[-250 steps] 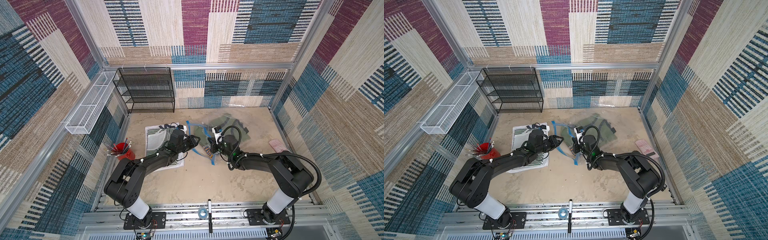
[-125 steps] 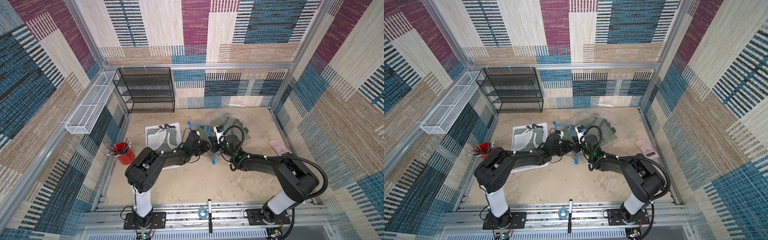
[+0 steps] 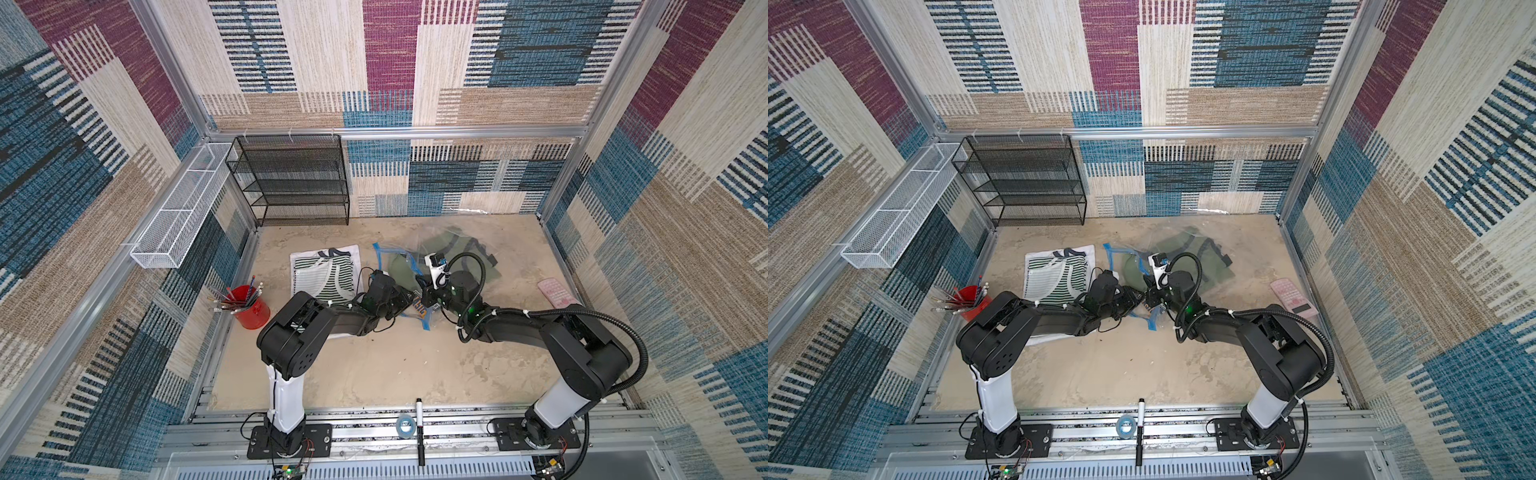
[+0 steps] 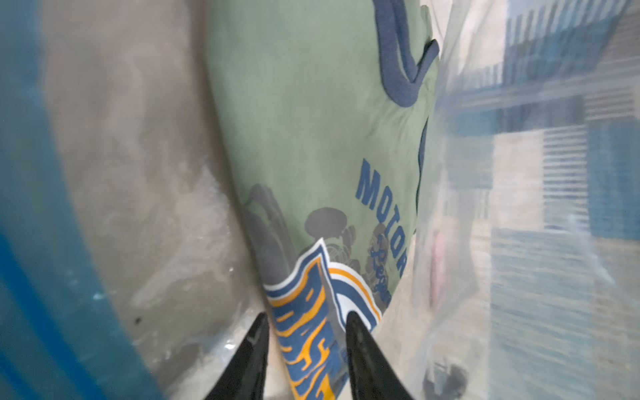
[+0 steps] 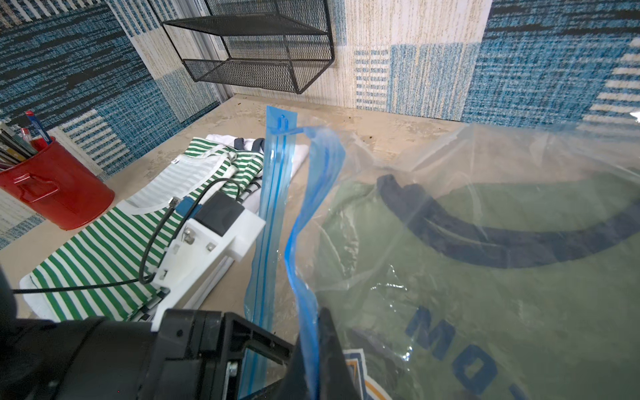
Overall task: Take the tank top out of the vacuum bag
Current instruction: Take out the tank top from the vacuum bag.
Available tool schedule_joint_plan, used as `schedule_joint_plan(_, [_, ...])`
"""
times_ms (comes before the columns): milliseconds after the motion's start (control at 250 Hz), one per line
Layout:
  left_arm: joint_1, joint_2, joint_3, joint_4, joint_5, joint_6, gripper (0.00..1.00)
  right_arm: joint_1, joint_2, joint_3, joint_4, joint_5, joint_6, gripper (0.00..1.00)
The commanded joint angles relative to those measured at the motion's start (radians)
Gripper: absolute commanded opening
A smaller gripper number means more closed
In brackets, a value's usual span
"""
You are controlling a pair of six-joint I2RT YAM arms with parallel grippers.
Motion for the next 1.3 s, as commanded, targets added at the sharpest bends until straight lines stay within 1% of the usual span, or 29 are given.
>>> schedule_joint_plan(0, [0.008, -0.014, -0.017, 0.022, -0.017, -0.036, 0.39, 0.001, 0.006, 0.009, 0.031, -0.004, -0.009, 0.0])
schedule_joint_plan(136, [0.012, -0.016, -0.023, 0.034, -0.008, -0.042, 0.4, 0.001, 0.003, 0.01, 0.032, -0.011, -0.008, 0.0])
schedule_joint_plan(240, [0.012, 0.014, 0.021, 0.014, 0.008, -0.016, 0.41, 0.0, 0.004, 0.01, 0.031, -0.015, -0.004, 0.0])
schedule_joint_plan(368, [0.013, 0.059, 0.071, -0.02, 0.007, -0.018, 0.4, 0.001, 0.007, 0.014, 0.029, -0.018, -0.004, 0.0])
schedule_joint_plan(452, [0.013, 0.082, 0.082, 0.003, -0.002, -0.021, 0.39, 0.001, 0.011, 0.013, 0.029, -0.02, -0.004, 0.0])
schedule_joint_plan(560, [0.012, 0.104, 0.105, -0.012, 0.008, -0.024, 0.32, 0.0, 0.016, 0.016, 0.03, -0.02, -0.004, 0.0])
schedule_joint_plan(584, [0.013, 0.107, 0.104, -0.005, 0.009, -0.024, 0.27, 0.001, 0.016, 0.016, 0.03, -0.021, -0.004, 0.0])
schedule_joint_plan(632, [0.013, 0.106, 0.099, 0.015, 0.011, -0.022, 0.13, 0.001, 0.018, 0.016, 0.029, -0.022, -0.004, 0.0])
schedule_joint_plan(660, [0.013, 0.103, 0.095, 0.025, 0.013, -0.022, 0.07, 0.001, 0.019, 0.016, 0.029, -0.021, -0.003, 0.0])
schedule_joint_plan(692, [0.013, 0.094, 0.089, 0.034, 0.013, -0.02, 0.04, 0.002, 0.02, 0.016, 0.029, -0.021, 0.0, 0.0])
schedule_joint_plan(744, [0.013, 0.077, 0.084, 0.034, 0.013, -0.009, 0.01, 0.002, 0.022, 0.018, 0.03, -0.019, 0.005, 0.0])
schedule_joint_plan(844, [0.013, 0.029, 0.079, 0.011, 0.014, 0.023, 0.0, 0.001, 0.03, 0.026, 0.018, -0.007, 0.021, 0.0])
schedule_joint_plan(984, [0.009, -0.043, 0.076, -0.046, 0.002, 0.061, 0.0, -0.001, 0.036, 0.035, -0.013, 0.071, 0.044, 0.0])
schedule_joint_plan(1120, [0.009, -0.061, 0.11, -0.103, 0.017, 0.09, 0.0, -0.006, 0.033, 0.04, -0.036, 0.136, 0.061, 0.0])
schedule_joint_plan(1296, [0.005, -0.068, 0.139, -0.12, 0.029, 0.101, 0.0, -0.037, 0.028, 0.035, -0.054, 0.145, 0.104, 0.0])
